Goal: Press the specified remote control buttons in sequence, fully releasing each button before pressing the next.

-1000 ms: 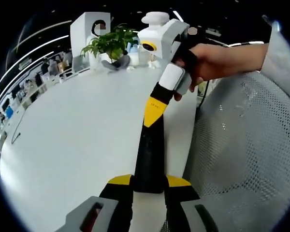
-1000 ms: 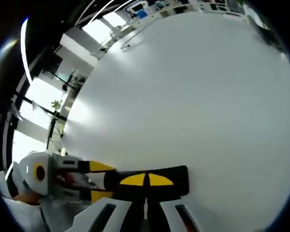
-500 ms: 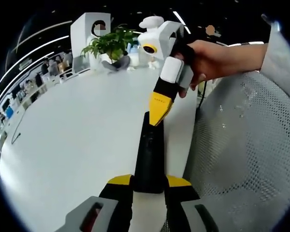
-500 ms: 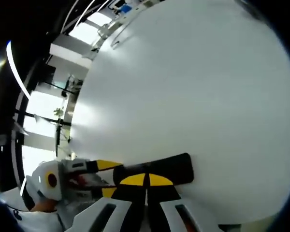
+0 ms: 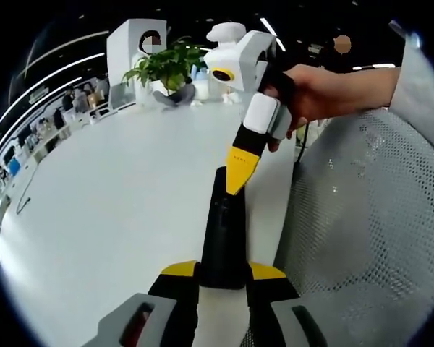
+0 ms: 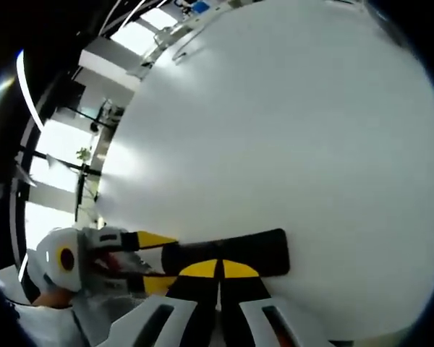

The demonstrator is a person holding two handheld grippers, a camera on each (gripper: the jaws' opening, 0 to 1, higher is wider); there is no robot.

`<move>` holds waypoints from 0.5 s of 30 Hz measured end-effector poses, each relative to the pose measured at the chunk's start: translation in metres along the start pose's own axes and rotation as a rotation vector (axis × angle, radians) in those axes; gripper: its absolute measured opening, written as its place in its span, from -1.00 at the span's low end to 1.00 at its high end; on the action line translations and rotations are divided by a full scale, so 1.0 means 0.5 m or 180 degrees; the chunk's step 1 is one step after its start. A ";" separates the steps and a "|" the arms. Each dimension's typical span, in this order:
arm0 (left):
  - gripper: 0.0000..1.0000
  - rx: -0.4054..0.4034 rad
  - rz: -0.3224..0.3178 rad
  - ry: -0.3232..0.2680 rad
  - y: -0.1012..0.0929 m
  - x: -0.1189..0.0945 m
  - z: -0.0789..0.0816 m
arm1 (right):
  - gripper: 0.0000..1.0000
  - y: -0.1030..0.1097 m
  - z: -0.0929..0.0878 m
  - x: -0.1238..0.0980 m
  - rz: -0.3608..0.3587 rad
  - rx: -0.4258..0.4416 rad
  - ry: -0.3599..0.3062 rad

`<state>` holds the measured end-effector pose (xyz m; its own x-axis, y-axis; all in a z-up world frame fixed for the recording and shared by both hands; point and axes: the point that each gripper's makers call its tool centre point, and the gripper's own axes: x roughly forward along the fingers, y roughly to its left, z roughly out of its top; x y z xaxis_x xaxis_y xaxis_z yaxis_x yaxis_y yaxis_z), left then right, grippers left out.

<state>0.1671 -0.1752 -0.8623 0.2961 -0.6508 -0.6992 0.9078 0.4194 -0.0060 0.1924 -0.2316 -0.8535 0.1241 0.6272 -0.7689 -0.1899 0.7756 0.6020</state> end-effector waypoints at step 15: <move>-0.52 -0.0002 -0.0012 0.0012 0.000 0.000 -0.001 | -1.00 0.001 0.001 -0.001 0.0075 0.0264 -0.0053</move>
<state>0.1668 -0.1750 -0.8626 0.2915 -0.6499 -0.7019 0.9087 0.4173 -0.0090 0.1929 -0.2316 -0.8527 0.1368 0.6459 -0.7511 -0.1118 0.7634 0.6362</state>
